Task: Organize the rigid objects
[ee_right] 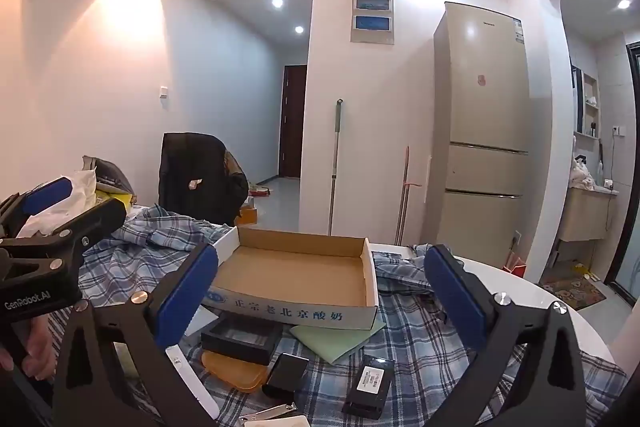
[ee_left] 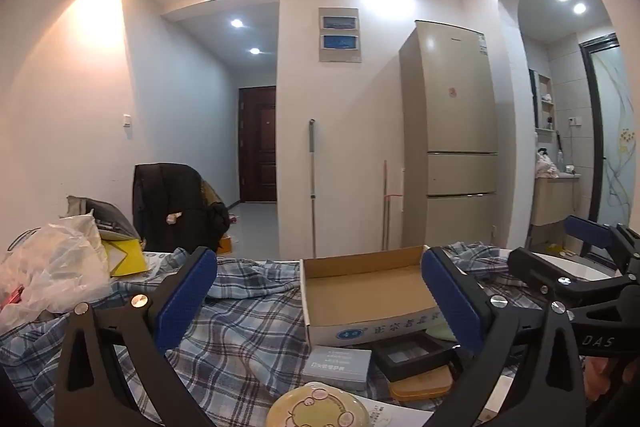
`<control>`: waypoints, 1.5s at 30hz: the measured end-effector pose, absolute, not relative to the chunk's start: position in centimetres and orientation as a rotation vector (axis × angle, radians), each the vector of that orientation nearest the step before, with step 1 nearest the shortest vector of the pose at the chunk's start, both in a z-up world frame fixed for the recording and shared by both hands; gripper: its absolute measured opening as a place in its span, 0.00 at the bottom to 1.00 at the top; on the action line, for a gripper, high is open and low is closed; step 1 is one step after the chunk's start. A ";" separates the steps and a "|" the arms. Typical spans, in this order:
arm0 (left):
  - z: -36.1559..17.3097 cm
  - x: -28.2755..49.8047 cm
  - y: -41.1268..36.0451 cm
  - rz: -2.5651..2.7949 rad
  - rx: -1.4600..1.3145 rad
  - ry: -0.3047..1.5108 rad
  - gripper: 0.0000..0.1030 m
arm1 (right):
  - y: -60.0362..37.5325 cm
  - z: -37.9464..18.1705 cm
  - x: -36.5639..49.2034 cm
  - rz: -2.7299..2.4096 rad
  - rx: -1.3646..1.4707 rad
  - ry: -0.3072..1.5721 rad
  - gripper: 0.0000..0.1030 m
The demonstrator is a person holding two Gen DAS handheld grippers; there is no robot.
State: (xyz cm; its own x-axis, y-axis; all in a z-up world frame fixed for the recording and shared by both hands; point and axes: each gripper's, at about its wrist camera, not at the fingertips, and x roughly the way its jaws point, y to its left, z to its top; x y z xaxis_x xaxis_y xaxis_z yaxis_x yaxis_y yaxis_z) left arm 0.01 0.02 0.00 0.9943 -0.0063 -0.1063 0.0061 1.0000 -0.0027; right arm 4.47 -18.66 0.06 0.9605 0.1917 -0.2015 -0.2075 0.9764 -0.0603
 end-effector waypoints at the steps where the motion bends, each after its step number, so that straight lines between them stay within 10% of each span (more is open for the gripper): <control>1: 0.0 0.0 0.0 0.007 0.001 0.104 1.00 | -18.4 0.0 4.6 0.199 -0.110 0.206 1.00; 45: -0.1 0.2 -0.9 -0.019 0.042 0.129 1.00 | -18.8 0.5 3.7 0.202 -0.079 0.175 1.00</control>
